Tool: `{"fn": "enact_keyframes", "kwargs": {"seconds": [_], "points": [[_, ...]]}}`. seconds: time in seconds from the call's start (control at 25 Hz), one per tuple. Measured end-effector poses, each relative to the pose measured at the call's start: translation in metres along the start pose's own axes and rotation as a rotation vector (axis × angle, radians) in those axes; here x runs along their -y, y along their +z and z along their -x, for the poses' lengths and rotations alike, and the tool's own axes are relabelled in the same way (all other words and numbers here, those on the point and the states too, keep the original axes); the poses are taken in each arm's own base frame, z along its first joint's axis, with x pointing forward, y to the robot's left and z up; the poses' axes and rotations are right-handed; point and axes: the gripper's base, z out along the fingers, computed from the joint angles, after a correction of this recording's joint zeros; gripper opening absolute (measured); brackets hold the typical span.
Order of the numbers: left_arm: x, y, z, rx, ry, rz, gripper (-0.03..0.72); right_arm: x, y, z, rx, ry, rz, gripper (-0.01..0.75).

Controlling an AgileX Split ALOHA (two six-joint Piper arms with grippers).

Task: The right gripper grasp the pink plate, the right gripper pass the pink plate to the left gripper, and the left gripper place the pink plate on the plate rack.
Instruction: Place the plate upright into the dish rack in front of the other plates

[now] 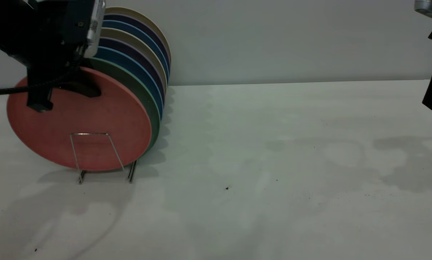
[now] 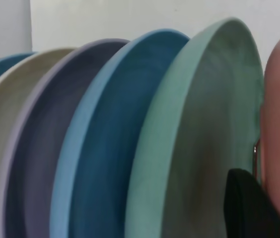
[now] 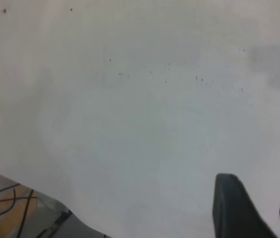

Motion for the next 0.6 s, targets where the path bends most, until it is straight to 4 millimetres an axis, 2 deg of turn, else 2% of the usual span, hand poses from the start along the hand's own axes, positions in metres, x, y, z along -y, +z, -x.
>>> {"fn": "enact_keyframes", "kwargs": {"seconds": [0.36,0.44,0.6], "points": [[-0.0014,0.0006,0.0012,0.015,-0.050,0.016,0.131,0.0000,0.0000,0.0000,0.000,0.001,0.000,0.254],[-0.0019,0.0006,0.0010,0.014,-0.052,0.021,0.177,0.0000,0.0000,0.0000,0.000,0.001,0.000,0.254],[-0.0036,0.0006,0.0002,0.005,-0.054,0.040,0.318,0.0000,0.0000,0.0000,0.000,0.001,0.000,0.254]]}}
